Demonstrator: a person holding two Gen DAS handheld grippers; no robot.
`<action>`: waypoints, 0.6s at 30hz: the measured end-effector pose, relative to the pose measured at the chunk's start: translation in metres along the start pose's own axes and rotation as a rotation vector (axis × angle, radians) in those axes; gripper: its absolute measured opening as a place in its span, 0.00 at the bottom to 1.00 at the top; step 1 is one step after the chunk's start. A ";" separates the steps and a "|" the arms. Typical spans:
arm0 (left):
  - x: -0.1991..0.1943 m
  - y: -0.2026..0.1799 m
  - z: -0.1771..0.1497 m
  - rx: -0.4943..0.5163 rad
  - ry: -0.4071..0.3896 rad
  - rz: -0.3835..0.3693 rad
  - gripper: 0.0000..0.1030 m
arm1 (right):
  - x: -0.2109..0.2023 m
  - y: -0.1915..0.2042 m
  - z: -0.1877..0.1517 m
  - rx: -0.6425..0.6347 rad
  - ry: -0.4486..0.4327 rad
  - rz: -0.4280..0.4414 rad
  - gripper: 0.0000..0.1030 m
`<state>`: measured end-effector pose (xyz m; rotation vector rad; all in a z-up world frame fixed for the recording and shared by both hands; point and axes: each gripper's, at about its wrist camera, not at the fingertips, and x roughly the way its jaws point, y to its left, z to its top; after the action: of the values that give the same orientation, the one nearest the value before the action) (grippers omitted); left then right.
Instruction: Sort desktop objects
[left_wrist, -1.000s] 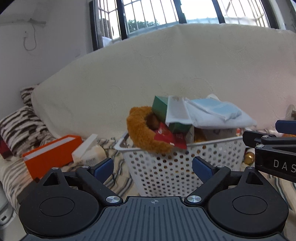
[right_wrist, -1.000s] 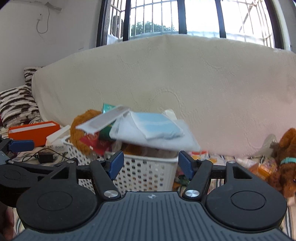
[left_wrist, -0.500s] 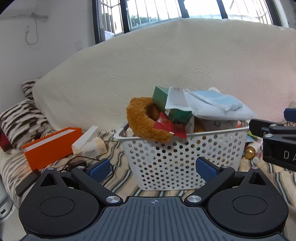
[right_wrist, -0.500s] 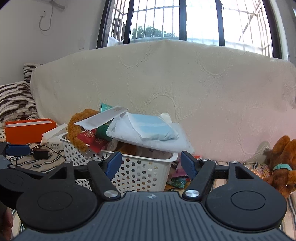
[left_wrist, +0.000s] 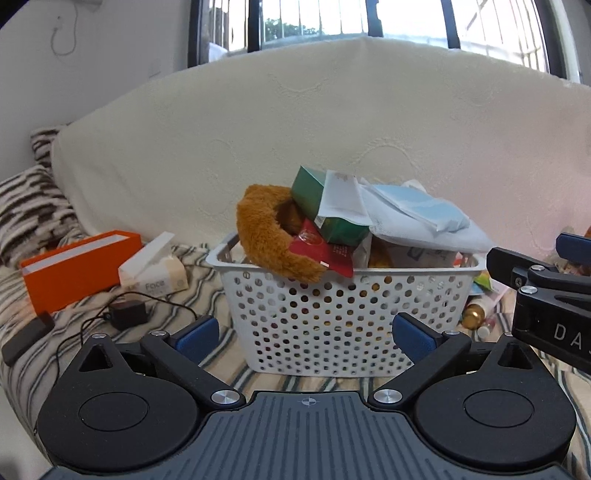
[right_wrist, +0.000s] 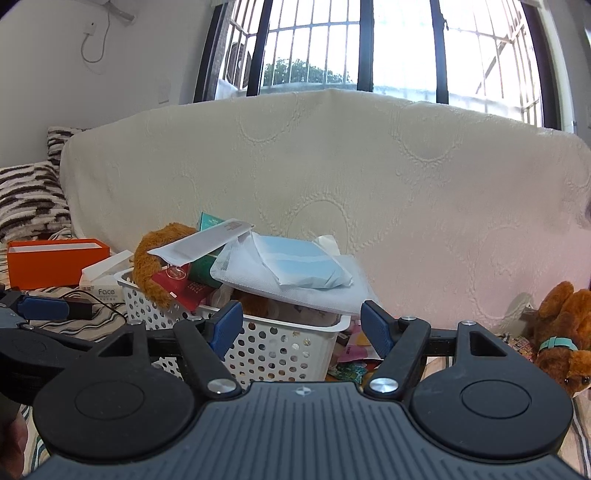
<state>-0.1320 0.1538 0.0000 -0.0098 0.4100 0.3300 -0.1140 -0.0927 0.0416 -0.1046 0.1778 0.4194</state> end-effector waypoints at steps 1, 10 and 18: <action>0.000 0.000 0.000 0.003 -0.002 0.002 1.00 | 0.000 0.001 0.000 -0.004 -0.004 0.000 0.72; -0.001 0.000 0.002 0.002 -0.011 0.012 1.00 | -0.003 0.002 0.001 -0.007 -0.019 -0.003 0.73; -0.001 0.000 0.002 0.000 -0.013 0.017 1.00 | -0.003 0.003 0.002 -0.013 -0.021 -0.005 0.74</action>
<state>-0.1321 0.1539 0.0021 -0.0046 0.3977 0.3468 -0.1174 -0.0910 0.0444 -0.1130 0.1545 0.4162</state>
